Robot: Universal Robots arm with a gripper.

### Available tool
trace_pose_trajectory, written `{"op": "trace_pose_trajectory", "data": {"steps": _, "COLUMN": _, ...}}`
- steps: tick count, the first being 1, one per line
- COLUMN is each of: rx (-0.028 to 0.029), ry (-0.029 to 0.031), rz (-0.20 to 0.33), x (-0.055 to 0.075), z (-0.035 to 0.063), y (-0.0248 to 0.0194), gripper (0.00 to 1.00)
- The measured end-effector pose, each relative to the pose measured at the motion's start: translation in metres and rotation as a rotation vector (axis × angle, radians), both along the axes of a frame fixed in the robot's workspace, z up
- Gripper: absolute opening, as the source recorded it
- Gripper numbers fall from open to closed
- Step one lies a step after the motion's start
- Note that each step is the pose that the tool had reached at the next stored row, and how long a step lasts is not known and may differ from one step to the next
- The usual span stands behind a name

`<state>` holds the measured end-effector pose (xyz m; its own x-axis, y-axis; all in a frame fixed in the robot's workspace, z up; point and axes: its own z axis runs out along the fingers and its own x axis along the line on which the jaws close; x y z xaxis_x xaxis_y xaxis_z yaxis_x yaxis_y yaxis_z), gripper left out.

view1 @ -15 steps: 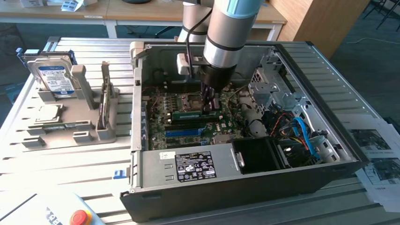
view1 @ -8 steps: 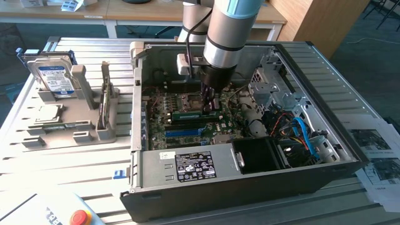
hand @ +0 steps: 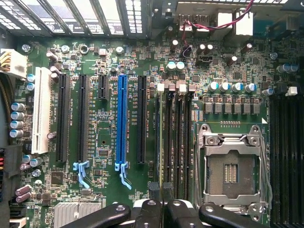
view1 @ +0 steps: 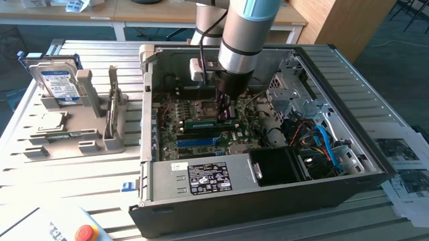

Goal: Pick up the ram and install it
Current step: 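Insert the ram into the slot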

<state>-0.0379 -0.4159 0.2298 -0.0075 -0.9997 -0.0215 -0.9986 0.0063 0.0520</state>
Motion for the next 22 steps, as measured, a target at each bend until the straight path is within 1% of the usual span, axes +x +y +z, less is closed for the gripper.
{"op": "trace_pose_trajectory", "data": {"steps": 16, "rx": 0.0001, "ry": 0.0000, "rz": 0.000, "x": 0.0000, "z": -0.0054, "y": 0.0000, "gripper": 0.12}}
{"op": "trace_pose_trajectory", "data": {"steps": 22, "rx": 0.0000, "ry": 0.0000, "rz": 0.000, "x": 0.0000, "z": -0.0056, "y": 0.0000, "gripper": 0.12}}
